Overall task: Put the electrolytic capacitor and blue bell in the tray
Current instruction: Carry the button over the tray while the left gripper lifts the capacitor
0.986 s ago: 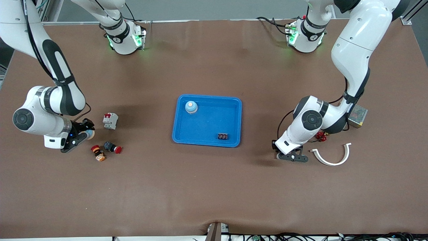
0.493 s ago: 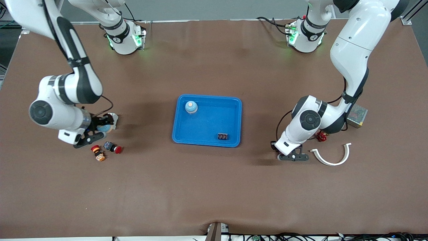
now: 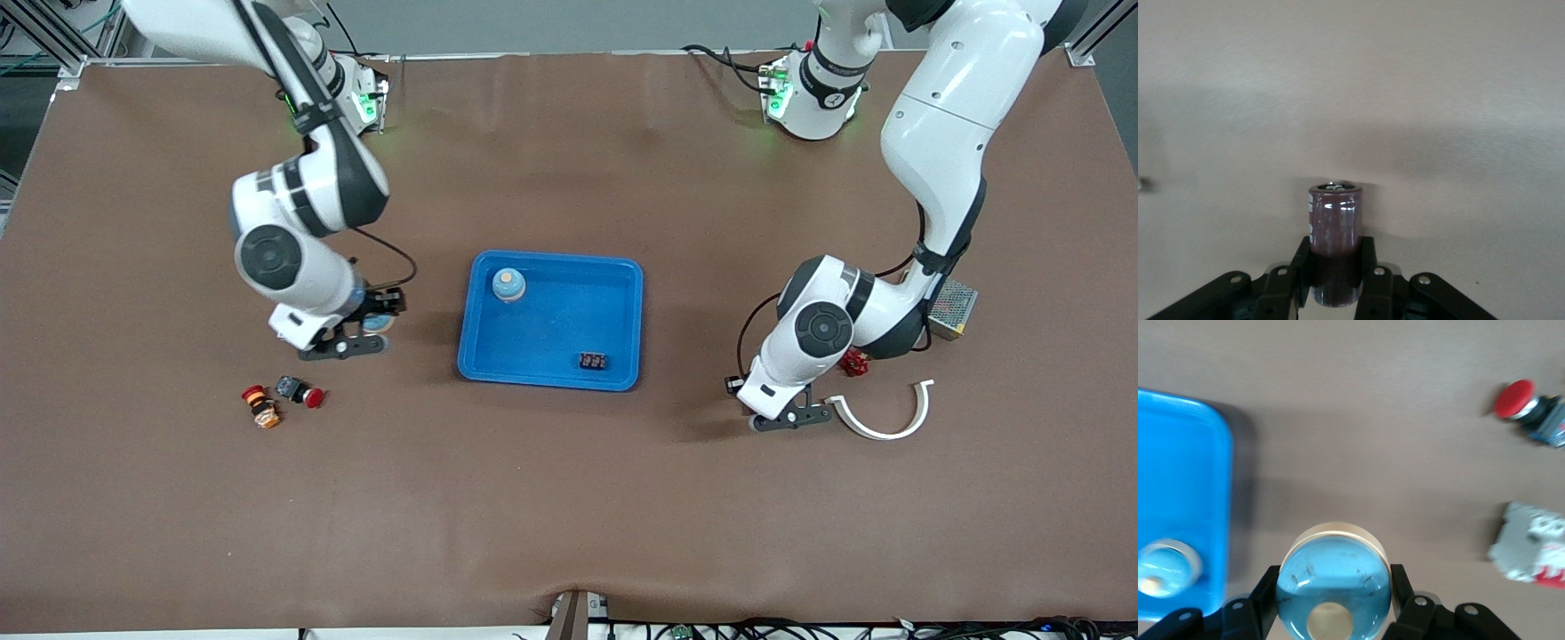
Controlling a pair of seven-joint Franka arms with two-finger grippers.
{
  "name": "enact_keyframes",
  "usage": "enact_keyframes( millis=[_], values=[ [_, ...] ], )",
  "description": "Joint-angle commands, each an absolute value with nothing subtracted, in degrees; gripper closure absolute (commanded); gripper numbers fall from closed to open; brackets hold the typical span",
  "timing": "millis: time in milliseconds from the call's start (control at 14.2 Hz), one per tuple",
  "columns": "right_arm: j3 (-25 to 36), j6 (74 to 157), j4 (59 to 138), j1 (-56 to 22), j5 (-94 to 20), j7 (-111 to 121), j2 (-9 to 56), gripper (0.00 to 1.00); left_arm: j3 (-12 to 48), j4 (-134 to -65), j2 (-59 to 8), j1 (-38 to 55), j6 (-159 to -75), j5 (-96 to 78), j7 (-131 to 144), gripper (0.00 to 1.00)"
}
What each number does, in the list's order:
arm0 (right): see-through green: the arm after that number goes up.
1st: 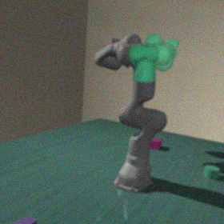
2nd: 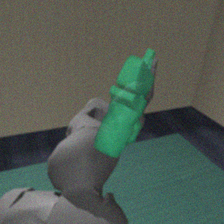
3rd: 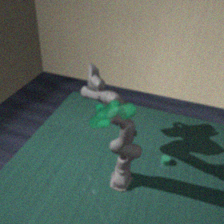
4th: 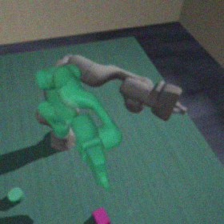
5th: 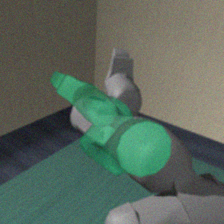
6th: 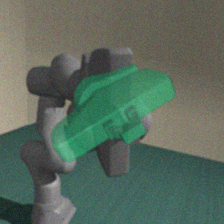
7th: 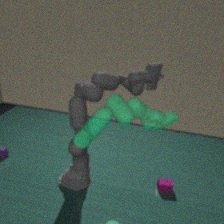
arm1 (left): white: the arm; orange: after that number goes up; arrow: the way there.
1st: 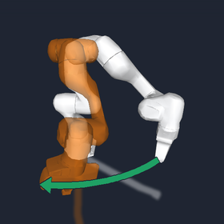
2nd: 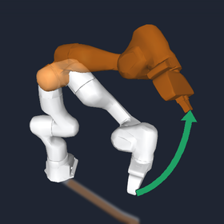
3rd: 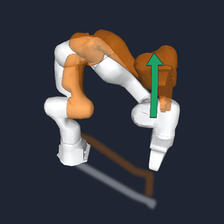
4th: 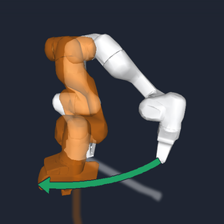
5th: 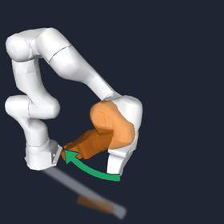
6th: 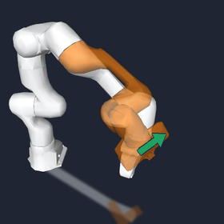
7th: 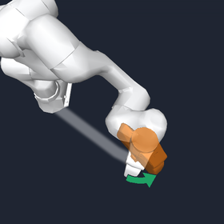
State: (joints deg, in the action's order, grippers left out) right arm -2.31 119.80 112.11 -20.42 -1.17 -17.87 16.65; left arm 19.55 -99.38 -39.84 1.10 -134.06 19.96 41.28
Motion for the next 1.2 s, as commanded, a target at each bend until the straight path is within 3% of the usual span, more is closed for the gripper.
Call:
enact_keyframes(
  millis=[0,423,1127],
  values=[
    [-1.6,123.0,112.4,-25.1,-1.6,-27.7,16.0,0.64,21.0,-97.3,-38.5,1.2,-128.5,20.1,47.4,1.00],
    [-1.5,126.9,107.5,-32.7,-1.7,-40.4,20.6,0.64,21.8,-96.2,-37.4,0.2,-128.4,8.7,64.3,1.00],
    [-1.5,142.8,106.8,-34.1,-1.6,-42.0,32.2,0.63,22.9,-95.7,-33.4,1.8,-128.9,2.7,94.5,1.00]
  ],
)
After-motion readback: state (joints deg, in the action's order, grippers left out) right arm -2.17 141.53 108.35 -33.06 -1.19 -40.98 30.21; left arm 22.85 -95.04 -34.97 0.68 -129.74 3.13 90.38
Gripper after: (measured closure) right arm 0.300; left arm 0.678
